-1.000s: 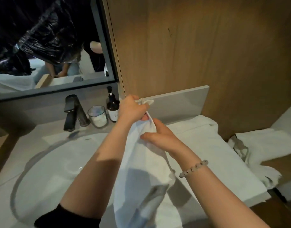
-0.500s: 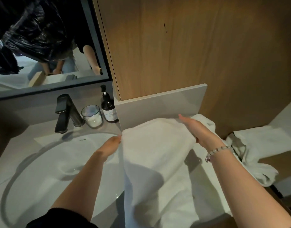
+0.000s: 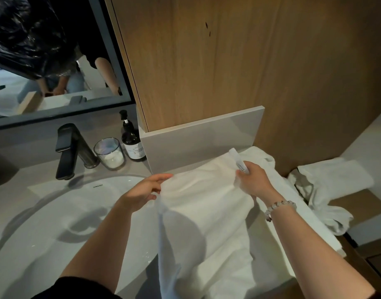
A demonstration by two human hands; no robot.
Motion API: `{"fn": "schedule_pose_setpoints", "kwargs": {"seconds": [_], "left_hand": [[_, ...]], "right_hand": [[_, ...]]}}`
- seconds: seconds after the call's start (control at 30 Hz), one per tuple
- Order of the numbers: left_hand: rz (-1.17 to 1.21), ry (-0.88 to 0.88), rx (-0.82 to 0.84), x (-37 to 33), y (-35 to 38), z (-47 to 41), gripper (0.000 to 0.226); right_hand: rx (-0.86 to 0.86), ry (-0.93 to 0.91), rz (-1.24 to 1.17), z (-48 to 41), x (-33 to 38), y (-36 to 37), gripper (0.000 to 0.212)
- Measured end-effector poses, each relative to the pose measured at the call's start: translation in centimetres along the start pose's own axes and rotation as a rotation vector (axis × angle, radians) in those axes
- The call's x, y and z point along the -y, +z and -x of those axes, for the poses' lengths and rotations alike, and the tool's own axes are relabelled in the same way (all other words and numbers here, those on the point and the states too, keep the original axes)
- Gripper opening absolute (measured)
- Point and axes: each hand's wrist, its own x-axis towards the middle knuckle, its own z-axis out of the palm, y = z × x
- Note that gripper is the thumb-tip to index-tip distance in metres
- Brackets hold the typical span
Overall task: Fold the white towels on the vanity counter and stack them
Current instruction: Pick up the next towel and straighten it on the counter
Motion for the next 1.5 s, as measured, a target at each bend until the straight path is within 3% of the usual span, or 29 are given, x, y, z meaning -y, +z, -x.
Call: {"fn": "schedule_pose_setpoints", "kwargs": {"seconds": [0.13,0.23,0.33,0.47,0.53,0.73,0.83,0.93,1.0,1.07,1.13,1.23,1.37,1.5], "left_hand": [[-0.159,0.035,0.107,-1.0,0.3,0.2,0.055],[-0.522,0.105,0.182,-2.5,0.9,0.2,0.056],[-0.837,0.15,0.215,-3.2,0.7,-0.1,0.037],[-0.834,0.104,0.17,-3.5,-1.5,-0.1,0.011],[-0.863,0.058,0.163,-4.1,-2.4,0.0,0.014],[-0.784,0.125,-0.064,-5.9,-3.5,-0.4,0.038],[-1.023,0.149,-0.235,-6.0,-3.1,-0.7,0.052],[-1.288,0.176,-0.359,-5.5,-2.5,-0.5,0.047],[-1.25,0.174,-0.33,-4.6,-2.4,-0.6,0.046],[-1.006,0.138,-0.168,-3.6,-2.9,-0.9,0.047],[-0.775,0.091,-0.006,-3.0,-3.1,-0.8,0.035],[-0.729,0.056,0.098,-2.6,-3.0,-0.8,0.016],[-0.799,0.067,-0.07,-2.8,-2.2,-0.8,0.022],[-0.871,-0.043,-0.289,-3.0,-1.0,-1.0,0.025]], "right_hand": [[-0.025,0.041,0.06,-0.1,-0.6,0.3,0.031],[-0.04,0.065,0.062,-0.3,-0.6,0.4,0.032],[-0.051,0.075,0.074,-0.5,-0.6,0.3,0.033],[-0.074,0.115,0.097,-0.9,-1.2,-0.7,0.03],[-0.077,0.129,0.109,-1.0,-1.8,-1.6,0.025],[-0.045,0.08,0.219,-1.3,-2.6,-3.8,0.045],[-0.059,0.069,0.245,-1.2,-2.2,-3.5,0.044],[-0.046,0.074,0.255,-0.8,-1.7,-2.9,0.039],[-0.054,0.088,0.243,-0.6,-1.8,-2.6,0.038],[-0.065,0.105,0.218,-0.7,-2.1,-2.7,0.037],[-0.073,0.09,0.201,-1.0,-2.2,-2.9,0.036],[-0.046,0.03,0.182,-2.1,-2.5,-2.7,0.039],[0.041,-0.071,0.213,-4.3,-3.0,-2.6,0.044],[0.174,-0.143,0.293,-6.3,-4.1,-2.7,0.043]]}}
